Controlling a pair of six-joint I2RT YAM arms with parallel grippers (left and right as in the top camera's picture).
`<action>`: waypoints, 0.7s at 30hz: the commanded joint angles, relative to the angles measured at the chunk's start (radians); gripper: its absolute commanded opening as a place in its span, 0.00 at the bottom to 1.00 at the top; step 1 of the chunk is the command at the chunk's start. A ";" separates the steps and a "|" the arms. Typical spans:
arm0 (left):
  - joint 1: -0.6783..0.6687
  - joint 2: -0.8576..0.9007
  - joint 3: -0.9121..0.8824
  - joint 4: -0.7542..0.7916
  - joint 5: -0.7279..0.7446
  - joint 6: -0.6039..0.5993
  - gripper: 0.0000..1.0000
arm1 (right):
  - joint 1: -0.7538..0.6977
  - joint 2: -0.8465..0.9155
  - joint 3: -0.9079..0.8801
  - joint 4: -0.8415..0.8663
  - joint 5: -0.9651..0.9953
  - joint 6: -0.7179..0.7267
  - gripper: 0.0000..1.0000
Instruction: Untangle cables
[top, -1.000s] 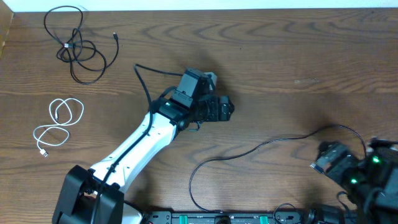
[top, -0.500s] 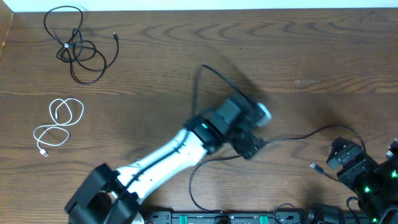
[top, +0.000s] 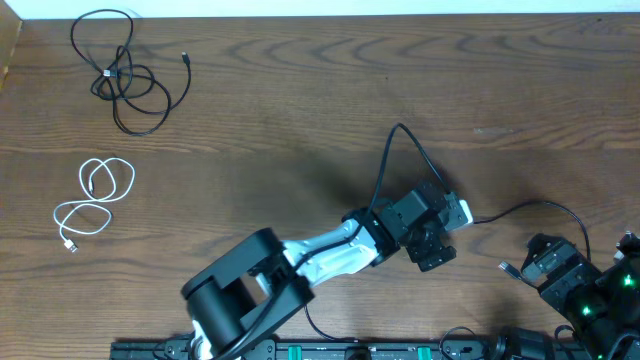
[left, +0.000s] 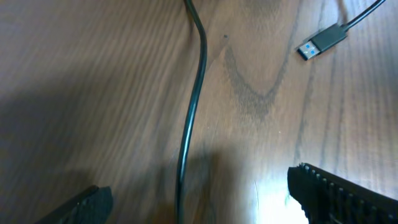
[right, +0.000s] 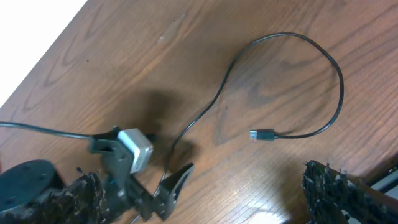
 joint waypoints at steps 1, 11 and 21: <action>-0.004 0.034 0.012 0.047 -0.010 0.011 0.94 | 0.008 -0.004 0.013 -0.006 0.009 0.005 0.99; 0.002 0.048 0.012 0.048 -0.205 0.011 0.08 | 0.008 -0.004 0.013 -0.011 0.008 0.005 0.99; 0.013 0.048 0.012 0.043 -0.122 -0.083 0.83 | 0.008 -0.004 0.013 -0.017 0.009 0.005 0.99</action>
